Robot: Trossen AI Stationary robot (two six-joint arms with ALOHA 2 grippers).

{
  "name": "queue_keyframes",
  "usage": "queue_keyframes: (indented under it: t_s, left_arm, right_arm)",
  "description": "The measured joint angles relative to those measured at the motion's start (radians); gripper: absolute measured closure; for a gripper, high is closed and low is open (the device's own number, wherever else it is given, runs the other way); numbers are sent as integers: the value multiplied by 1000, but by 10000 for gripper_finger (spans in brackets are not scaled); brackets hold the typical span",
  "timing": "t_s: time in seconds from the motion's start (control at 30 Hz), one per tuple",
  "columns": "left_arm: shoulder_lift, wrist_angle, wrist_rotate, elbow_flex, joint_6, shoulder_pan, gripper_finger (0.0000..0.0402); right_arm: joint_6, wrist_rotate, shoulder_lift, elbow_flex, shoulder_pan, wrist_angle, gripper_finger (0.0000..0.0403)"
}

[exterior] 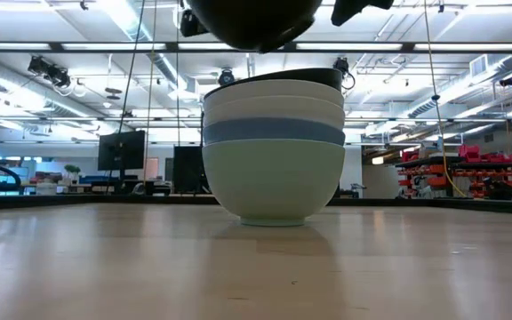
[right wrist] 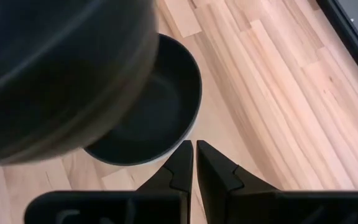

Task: Nest bowls inside each other
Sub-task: Stack the black bowl on the stacked black bowl

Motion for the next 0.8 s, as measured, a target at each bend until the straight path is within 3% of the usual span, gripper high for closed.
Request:
queue_keyframes:
  t_s: [0.5, 0.8]
  left_arm:
    - [119, -16, 163, -7, 100, 135, 391]
    - [203, -18, 202, -7, 108, 185, 391]
  right_arm:
    - [107, 41, 0, 0, 32, -1, 398]
    - [122, 66, 0, 0, 32, -1, 389]
